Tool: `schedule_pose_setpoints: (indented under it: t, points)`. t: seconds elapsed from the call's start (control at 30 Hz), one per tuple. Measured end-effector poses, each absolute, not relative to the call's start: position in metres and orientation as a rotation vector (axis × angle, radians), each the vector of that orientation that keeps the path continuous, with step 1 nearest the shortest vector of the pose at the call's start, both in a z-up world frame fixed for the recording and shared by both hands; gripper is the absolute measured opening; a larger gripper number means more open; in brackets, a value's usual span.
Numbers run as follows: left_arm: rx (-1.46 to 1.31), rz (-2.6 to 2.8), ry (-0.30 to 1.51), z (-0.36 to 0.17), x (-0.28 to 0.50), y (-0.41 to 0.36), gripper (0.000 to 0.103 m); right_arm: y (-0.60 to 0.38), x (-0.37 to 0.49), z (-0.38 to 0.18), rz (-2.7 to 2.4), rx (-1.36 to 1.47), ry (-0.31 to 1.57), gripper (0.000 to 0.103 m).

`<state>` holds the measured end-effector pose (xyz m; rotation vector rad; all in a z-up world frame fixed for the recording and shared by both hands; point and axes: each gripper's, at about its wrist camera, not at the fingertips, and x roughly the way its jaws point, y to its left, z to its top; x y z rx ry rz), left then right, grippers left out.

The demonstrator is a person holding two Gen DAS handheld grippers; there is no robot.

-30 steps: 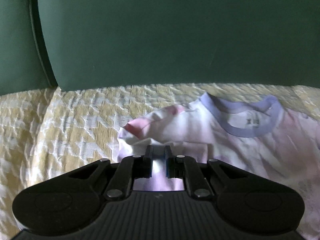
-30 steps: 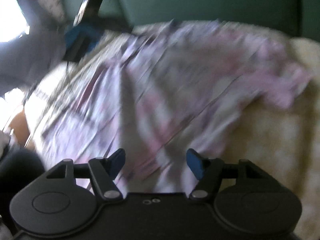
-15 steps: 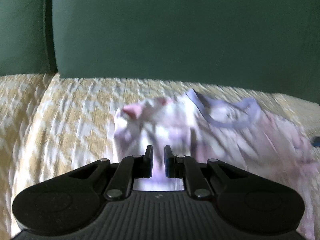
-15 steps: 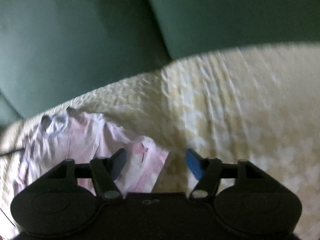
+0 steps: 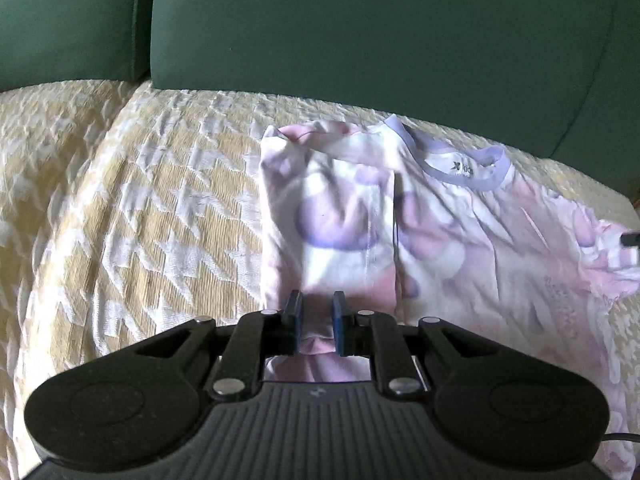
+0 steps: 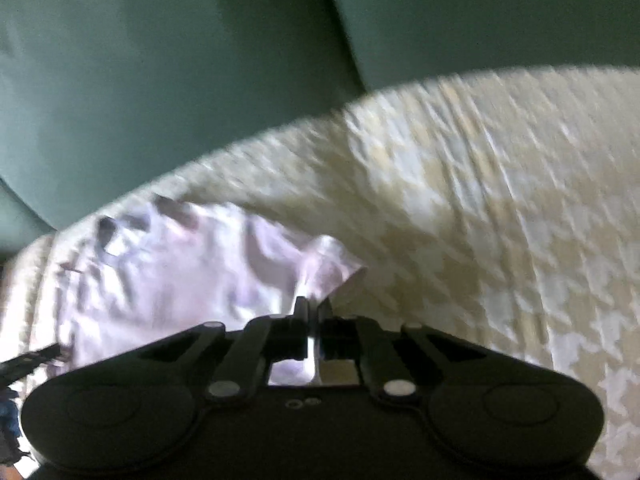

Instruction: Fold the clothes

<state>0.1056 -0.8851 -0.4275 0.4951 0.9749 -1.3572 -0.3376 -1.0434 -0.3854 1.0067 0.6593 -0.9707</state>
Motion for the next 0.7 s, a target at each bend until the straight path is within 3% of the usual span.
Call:
schedule_pose_setpoints:
  t: [0.37, 0.7]
  points:
    - [0.476, -1.376, 0.986, -0.430, 0.109, -0.882, 0.013, -1.028, -0.221, -0.360, -0.741, 0.914, 0.746, 0.103]
    - [0.490, -1.380, 0.979, -0.430, 0.108, -0.883, 0.013, -1.007, -0.250, -0.409, -0.774, 0.951, 0.864, 0.103]
